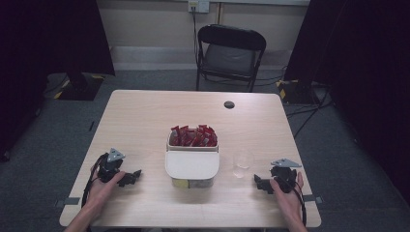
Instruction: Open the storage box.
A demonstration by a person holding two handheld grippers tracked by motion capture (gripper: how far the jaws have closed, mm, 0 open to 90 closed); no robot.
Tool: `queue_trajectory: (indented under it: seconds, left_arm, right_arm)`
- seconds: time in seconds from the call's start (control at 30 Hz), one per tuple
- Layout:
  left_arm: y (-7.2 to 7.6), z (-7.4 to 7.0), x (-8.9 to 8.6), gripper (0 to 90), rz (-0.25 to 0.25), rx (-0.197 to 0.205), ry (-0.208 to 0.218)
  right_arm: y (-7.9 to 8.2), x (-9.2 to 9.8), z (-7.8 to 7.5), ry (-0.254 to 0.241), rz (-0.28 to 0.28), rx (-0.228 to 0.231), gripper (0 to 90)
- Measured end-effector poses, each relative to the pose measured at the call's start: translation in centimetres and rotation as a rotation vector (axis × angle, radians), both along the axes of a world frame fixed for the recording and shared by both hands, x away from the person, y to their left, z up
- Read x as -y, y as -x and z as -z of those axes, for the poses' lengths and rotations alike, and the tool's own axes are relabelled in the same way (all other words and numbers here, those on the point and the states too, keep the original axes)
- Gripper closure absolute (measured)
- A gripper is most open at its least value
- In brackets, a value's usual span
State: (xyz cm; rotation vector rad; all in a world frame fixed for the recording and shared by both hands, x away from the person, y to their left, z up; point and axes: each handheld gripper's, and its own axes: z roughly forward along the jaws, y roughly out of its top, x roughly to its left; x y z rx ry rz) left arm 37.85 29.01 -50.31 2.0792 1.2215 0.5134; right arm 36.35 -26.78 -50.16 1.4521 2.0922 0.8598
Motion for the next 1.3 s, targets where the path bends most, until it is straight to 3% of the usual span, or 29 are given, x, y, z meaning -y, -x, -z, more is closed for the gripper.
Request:
queue_trajectory:
  seconds: [0.3,0.73,0.8,1.3]
  left_arm:
    - [-0.1,0.0,0.0,0.9,-0.008,0.005,0.010]
    - [0.2,-0.3,0.1,11.2,0.005,0.012,0.005]
    - [0.3,-0.4,0.1,15.8,0.013,0.006,0.021]
    - [0.9,-1.4,1.1,16.0,0.066,0.003,0.075]
  right_arm:
    - [0.0,0.0,0.0,0.000,0.000,-0.001,0.0]
    - [0.0,0.0,0.0,0.000,0.004,0.002,0.0]
    - [0.0,0.0,0.0,0.000,0.004,0.002,0.0]
    - [0.0,0.0,0.0,0.000,0.004,0.002,0.0]
